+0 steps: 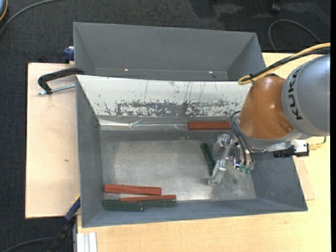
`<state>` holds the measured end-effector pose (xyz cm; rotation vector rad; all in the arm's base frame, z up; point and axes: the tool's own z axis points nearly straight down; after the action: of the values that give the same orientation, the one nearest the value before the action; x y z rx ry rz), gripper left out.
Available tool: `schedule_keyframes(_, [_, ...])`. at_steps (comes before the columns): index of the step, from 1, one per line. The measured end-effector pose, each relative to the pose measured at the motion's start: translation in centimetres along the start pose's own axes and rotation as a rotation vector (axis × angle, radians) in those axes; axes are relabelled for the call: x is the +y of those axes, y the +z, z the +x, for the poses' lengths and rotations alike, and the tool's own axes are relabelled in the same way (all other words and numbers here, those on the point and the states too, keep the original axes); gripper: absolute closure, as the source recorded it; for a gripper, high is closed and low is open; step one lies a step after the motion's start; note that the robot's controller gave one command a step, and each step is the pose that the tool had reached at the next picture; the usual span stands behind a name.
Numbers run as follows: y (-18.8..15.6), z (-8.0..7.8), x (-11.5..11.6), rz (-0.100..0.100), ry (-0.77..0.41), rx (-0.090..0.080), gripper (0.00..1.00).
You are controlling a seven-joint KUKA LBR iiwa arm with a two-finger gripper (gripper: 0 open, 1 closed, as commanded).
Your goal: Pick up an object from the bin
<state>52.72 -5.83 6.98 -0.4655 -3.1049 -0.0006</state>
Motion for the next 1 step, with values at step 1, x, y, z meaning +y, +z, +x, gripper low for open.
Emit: schedule_keyframes(1, [-0.1,-0.07,-0.01,-0.001,0.0,-0.002,1.0])
